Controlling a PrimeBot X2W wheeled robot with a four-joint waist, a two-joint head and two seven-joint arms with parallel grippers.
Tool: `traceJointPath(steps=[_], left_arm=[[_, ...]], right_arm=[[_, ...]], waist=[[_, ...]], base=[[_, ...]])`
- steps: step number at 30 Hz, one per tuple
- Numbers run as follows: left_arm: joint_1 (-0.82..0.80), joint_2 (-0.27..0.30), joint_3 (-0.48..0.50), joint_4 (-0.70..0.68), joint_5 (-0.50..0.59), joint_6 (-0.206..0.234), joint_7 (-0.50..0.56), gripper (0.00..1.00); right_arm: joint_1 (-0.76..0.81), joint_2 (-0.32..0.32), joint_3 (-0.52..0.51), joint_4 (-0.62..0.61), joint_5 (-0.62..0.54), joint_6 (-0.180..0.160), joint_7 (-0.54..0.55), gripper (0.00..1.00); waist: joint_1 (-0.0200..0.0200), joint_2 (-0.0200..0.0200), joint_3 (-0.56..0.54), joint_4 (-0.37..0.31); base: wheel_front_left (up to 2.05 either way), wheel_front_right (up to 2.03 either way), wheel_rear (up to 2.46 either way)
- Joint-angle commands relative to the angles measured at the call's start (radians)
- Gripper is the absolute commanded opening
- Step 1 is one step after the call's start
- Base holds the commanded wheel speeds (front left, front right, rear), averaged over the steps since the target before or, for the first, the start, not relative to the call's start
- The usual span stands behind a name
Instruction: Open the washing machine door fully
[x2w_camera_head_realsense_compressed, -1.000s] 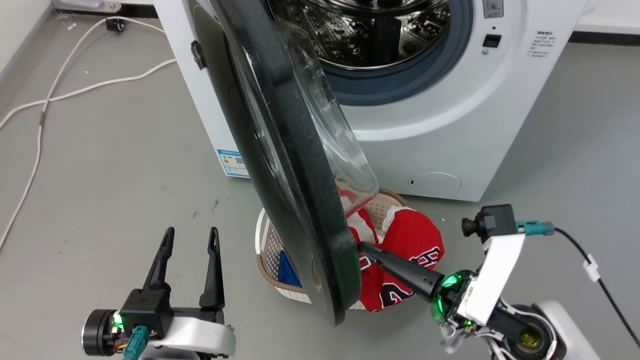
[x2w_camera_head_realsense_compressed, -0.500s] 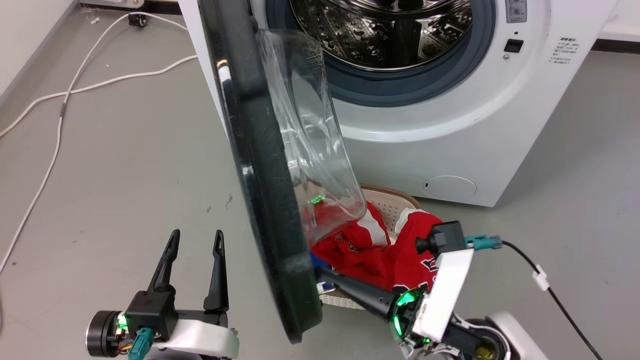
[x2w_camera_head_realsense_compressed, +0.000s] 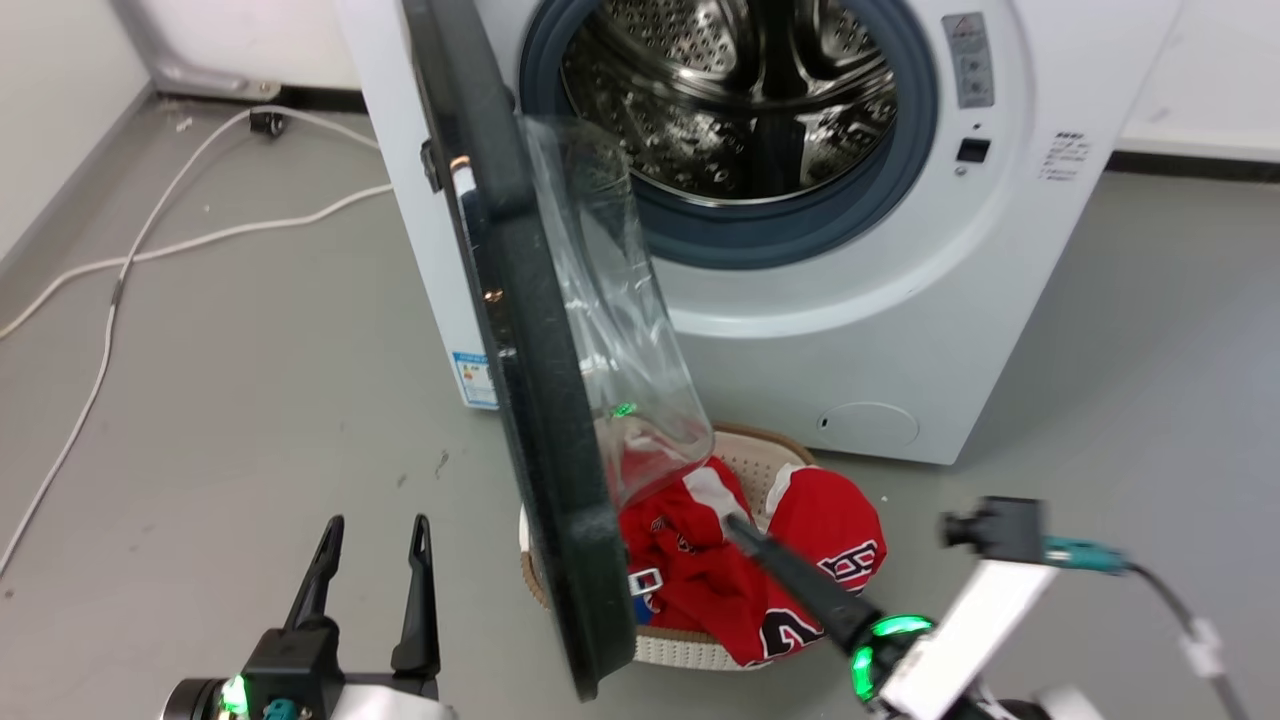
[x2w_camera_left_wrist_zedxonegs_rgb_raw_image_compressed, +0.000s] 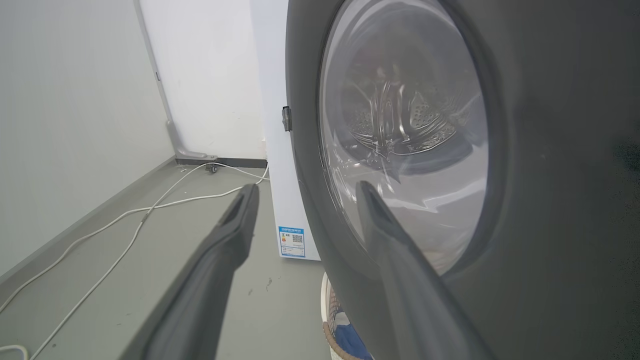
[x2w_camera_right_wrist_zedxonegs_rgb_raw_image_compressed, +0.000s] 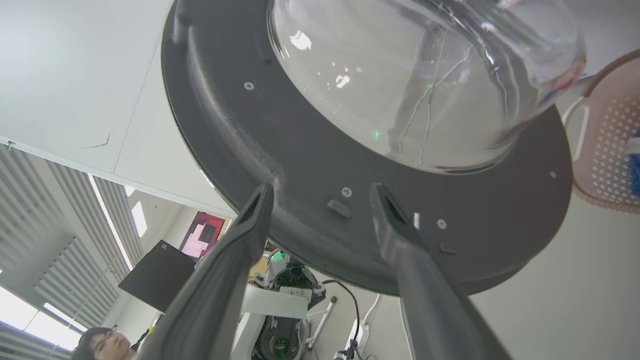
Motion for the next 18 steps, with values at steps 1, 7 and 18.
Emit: traceJointPath(steps=[1, 7, 18], left_arm=[[0.013, -0.001, 0.006, -0.002, 0.004, -0.002, -0.003, 1.0], [0.046, -0.001, 0.024, -0.015, 0.005, 0.001, -0.003, 1.0], [0.068, -0.001, 0.045, -0.026, 0.002, 0.003, -0.003, 1.0]], right_arm=[[0.016, -0.023, -0.01, -0.018, -0.046, 0.0, -0.057, 1.0], [0.031, -0.121, -0.026, -0.036, -0.289, 0.0, -0.392, 1.0], [0.077, -0.052, -0.322, -0.033, -0.838, 0.0, -0.56, 1.0]], waist=[[0.0001, 0.0, -0.018, -0.016], [0.0001, 0.0, -0.041, -0.055], [0.0001, 0.0, -0.053, -0.096]], base=[[0.0, 0.0, 0.0], [0.0, 0.0, 0.0], [0.0, 0.0, 0.0]])
